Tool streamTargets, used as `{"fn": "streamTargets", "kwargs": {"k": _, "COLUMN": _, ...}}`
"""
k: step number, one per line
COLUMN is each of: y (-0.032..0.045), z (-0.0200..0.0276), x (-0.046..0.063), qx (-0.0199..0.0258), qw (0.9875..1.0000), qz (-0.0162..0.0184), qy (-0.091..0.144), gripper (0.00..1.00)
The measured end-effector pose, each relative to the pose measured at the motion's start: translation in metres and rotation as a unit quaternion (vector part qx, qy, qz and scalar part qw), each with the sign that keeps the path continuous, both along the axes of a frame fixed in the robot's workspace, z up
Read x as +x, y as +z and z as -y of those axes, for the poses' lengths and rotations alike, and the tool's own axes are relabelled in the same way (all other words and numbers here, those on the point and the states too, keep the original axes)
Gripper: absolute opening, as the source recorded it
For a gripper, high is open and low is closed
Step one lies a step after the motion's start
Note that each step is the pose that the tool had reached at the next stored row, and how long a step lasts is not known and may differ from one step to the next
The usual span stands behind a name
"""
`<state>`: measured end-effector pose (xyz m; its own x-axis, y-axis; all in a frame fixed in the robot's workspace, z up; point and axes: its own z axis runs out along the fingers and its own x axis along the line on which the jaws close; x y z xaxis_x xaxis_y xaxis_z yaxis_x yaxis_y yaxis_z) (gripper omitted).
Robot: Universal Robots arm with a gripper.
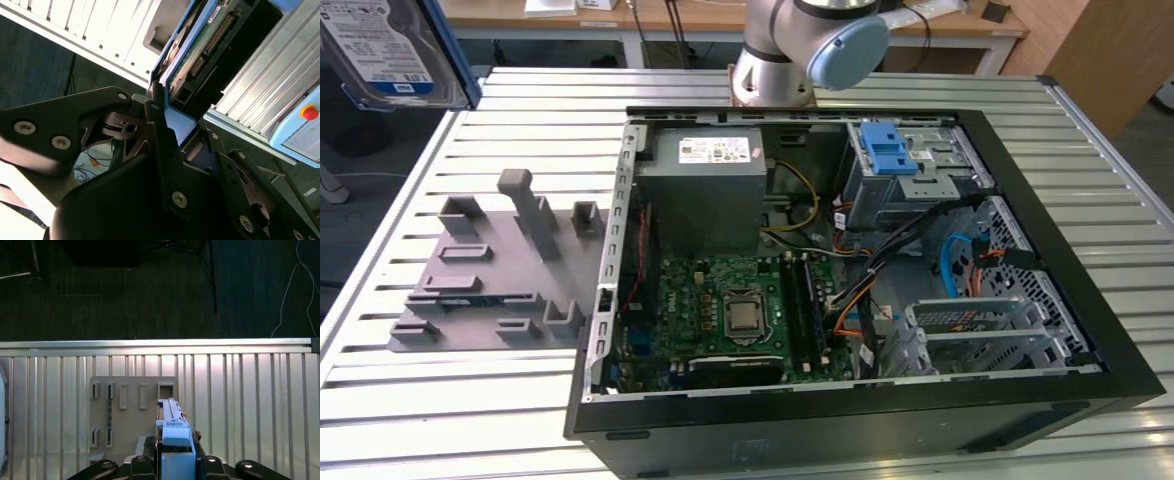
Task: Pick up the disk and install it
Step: 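Pick up the disk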
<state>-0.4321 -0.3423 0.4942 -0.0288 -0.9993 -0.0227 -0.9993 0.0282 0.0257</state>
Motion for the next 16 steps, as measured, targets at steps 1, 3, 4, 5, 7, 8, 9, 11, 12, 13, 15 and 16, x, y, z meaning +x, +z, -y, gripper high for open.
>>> {"fn": "streamTargets", "kwargs": {"k": 1, "y": 0.0, "z": 0.0015, "x": 0.0, "qx": 0.0, "qw": 1.0, "qz": 0.0, "qy": 0.0, "gripper": 0.36}}
{"fn": "streamTargets", "kwargs": {"k": 3, "y": 0.0, "z": 0.0059, "x": 0.003, "qx": 0.0, "qw": 1.0, "qz": 0.0, "qy": 0.0, "gripper": 0.36}}
{"fn": "streamTargets", "kwargs": {"k": 4, "y": 0.0001, "z": 0.0069, "x": 0.005, "qx": 0.0, "qw": 1.0, "qz": -0.0001, "qy": 0.0, "gripper": 0.36}}
{"fn": "streamTargets", "kwargs": {"k": 5, "y": 0.0, "z": 0.0081, "x": 0.006, "qx": 0.0, "qw": 1.0, "qz": 0.0, "qy": 0.0, "gripper": 0.36}}
{"fn": "streamTargets", "kwargs": {"k": 7, "y": 0.0001, "z": 0.0101, "x": 0.009, "qx": 0.0, "qw": 1.0, "qz": -0.0001, "qy": 0.0, "gripper": 0.36}}
{"fn": "streamTargets", "kwargs": {"k": 8, "y": 0.0, "z": 0.0109, "x": 0.011, "qx": 0.0, "qw": 1.0, "qz": 0.0, "qy": 0.0, "gripper": 0.36}}
{"fn": "streamTargets", "kwargs": {"k": 9, "y": 0.0001, "z": 0.0119, "x": 0.012, "qx": 0.0, "qw": 1.0, "qz": -0.0001, "qy": 0.0, "gripper": 0.36}}
{"fn": "streamTargets", "kwargs": {"k": 11, "y": 0.0, "z": 0.0139, "x": 0.015, "qx": 0.0, "qw": 1.0, "qz": -0.0001, "qy": 0.0, "gripper": 0.36}}
{"fn": "streamTargets", "kwargs": {"k": 12, "y": 0.0, "z": 0.0148, "x": 0.017, "qx": 0.0, "qw": 1.0, "qz": -0.0001, "qy": 0.0, "gripper": 0.36}}
{"fn": "streamTargets", "kwargs": {"k": 13, "y": 0.0, "z": 0.0159, "x": 0.018, "qx": 0.0, "qw": 1.0, "qz": -0.0001, "qy": 0.0, "gripper": 0.36}}
{"fn": "streamTargets", "kwargs": {"k": 15, "y": 0.0, "z": 0.0187, "x": 0.021, "qx": 0.0, "qw": 1.0, "qz": -0.0002, "qy": 0.0, "gripper": 0.36}}
{"fn": "streamTargets", "kwargs": {"k": 16, "y": 0.0, "z": 0.0201, "x": 0.022, "qx": 0.0, "qw": 1.0, "qz": -0.0002, "qy": 0.0, "gripper": 0.36}}
